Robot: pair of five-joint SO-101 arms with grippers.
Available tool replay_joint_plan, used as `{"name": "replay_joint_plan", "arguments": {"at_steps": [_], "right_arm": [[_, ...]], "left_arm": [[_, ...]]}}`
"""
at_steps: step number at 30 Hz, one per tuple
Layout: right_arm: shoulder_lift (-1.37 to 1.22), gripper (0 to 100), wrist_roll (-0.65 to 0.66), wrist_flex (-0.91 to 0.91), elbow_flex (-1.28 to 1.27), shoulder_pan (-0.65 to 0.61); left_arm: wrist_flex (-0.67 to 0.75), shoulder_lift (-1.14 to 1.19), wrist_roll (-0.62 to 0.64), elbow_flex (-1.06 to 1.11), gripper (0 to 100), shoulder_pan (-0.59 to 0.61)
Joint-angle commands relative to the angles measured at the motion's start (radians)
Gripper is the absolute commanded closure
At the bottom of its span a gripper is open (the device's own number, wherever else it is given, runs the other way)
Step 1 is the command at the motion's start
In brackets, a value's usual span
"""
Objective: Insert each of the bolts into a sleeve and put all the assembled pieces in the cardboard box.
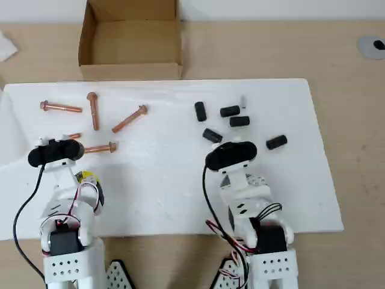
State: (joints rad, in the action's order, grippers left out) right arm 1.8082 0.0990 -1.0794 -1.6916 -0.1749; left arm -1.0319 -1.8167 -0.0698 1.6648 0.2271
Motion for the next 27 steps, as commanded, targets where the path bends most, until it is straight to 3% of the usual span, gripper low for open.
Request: {"name": "replay_joint_plan", "arguments": {"at_steps": [1, 5, 8, 11, 15, 21, 27], "right_arm": [[0.111, 98.8, 0.003, -0.008, 0.008, 0.008], [0.111, 98.8, 0.017, -0.080, 0.033, 0.016], [0.111, 98.8, 0.138, -0.157, 0.094, 0.016], [0.108, 98.8, 0.279, -0.170, 0.153, 0.018], [0.105, 98.7, 0.359, -0.150, 0.174, 0.018], [0.036, 98.7, 0.404, -0.147, 0.252, 0.024], [-0.461, 98.7, 0.404, -0.144, 0.585, 0.165]], "left_arm": [[0.020, -0.008, 0.000, -0.006, 100, -0.002], [0.015, -0.008, -0.012, -0.054, 100, 0.003], [0.023, -0.007, -0.011, -0.118, 99, 0.046], [0.026, 0.027, -0.011, -0.226, 92, 0.089], [0.075, 0.248, 0.018, -0.388, 91, 0.103], [0.086, 0.885, 0.232, -0.847, 92, 0.106], [-0.023, 1.374, 0.578, -1.252, 98, 0.198]]}}
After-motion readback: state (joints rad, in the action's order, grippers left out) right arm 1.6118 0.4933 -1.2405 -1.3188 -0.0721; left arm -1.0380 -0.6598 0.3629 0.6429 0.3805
